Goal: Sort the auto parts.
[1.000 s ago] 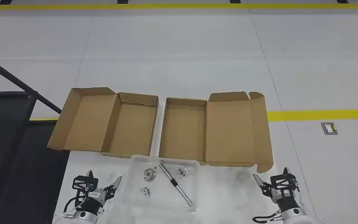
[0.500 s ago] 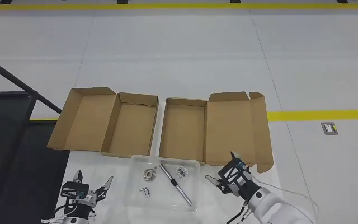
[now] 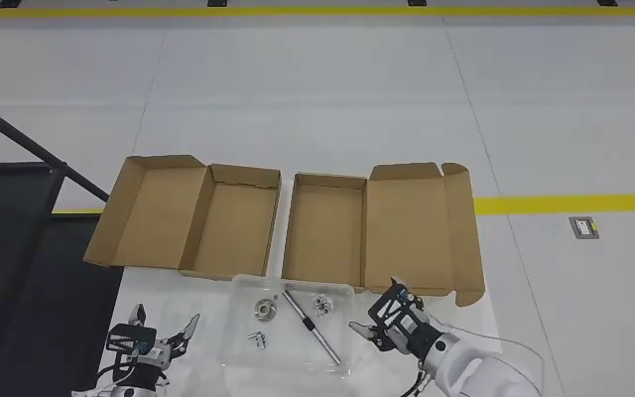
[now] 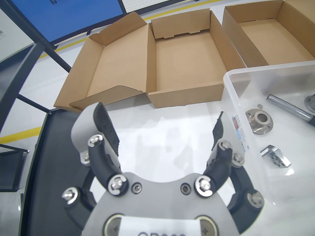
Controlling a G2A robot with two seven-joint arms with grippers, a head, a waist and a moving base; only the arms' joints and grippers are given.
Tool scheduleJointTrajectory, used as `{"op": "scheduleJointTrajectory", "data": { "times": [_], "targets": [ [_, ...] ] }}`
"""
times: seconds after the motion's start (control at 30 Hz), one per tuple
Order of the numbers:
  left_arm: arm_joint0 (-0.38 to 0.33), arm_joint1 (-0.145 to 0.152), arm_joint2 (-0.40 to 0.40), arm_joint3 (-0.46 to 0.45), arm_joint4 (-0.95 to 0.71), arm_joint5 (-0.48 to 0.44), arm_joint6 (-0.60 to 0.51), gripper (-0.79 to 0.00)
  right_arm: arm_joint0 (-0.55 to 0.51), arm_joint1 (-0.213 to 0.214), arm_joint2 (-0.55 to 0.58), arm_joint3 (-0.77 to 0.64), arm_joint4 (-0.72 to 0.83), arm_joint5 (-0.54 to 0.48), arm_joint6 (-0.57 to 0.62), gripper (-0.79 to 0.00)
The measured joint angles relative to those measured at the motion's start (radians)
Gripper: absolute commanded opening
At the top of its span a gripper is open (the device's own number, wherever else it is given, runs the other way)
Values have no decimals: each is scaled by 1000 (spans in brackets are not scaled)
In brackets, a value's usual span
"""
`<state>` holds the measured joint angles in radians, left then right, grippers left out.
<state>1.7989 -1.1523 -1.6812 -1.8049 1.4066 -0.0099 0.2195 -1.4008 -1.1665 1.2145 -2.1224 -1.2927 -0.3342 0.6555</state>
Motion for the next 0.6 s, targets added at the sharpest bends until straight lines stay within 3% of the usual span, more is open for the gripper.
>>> {"op": "scheduleJointTrajectory", "data": {
  "times": [0.13, 0.37, 0.6],
  "targets": [
    [0, 0, 0, 0, 0, 0, 0, 0, 149, -32, -167, 124, 89, 7, 123, 0],
    [0, 0, 0, 0, 0, 0, 0, 0, 450, -115, -395, 396, 233, 205, 333, 0],
    [0, 0, 0, 0, 0, 0, 0, 0, 549, -156, -470, 546, 246, 304, 360, 0]
  ]
}}
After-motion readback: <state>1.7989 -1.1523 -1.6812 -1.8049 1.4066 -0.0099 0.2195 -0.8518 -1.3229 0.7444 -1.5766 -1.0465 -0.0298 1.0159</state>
